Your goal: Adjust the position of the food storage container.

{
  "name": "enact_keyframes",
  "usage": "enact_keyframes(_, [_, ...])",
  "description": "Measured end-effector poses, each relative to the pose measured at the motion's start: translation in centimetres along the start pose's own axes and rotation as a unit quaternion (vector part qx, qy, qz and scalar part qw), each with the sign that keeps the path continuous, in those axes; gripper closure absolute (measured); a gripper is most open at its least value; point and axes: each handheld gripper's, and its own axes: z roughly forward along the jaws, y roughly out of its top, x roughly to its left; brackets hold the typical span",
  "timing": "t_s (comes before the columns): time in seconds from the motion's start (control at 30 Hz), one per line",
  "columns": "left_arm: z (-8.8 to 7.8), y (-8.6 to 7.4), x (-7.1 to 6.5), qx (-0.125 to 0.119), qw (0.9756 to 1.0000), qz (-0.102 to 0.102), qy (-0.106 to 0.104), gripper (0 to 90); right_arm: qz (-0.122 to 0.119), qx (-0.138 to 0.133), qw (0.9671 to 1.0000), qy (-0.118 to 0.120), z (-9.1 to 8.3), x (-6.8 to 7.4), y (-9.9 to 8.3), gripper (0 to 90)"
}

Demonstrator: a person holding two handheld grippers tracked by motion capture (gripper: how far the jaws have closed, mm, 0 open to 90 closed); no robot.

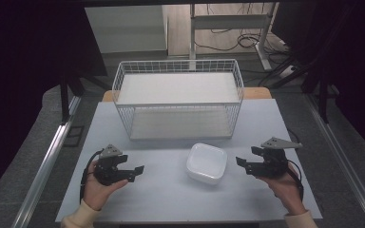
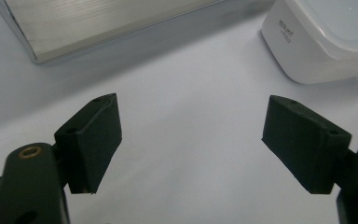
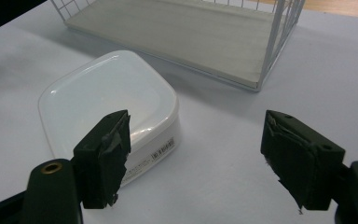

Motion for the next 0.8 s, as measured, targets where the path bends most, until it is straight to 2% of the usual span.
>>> enact_keyframes(0.37, [0.0,0.0,0.2,0.000,1.0000,-0.002,-0.001,18.9,0.001,0.010,1.0000,0.000,0.4,0.3,0.4,24.3])
enact_keyframes(0.47, [0.0,0.0,0.1,0.001,1.0000,-0.003,-0.002,18.9,-0.005,0.014,0.9999,0.001,0.5,0.4,0.8,24.8])
enact_keyframes(0.67, [-0.1,0.0,0.2,0.001,1.0000,-0.004,-0.003,18.9,-0.014,0.019,0.9997,0.003,0.7,0.4,2.8,24.6])
enact_keyframes(0.8, [0.1,-0.1,0.3,0.006,1.0000,-0.003,-0.005,18.9,-0.008,0.022,0.9997,0.002,1.1,0.4,3.6,25.2])
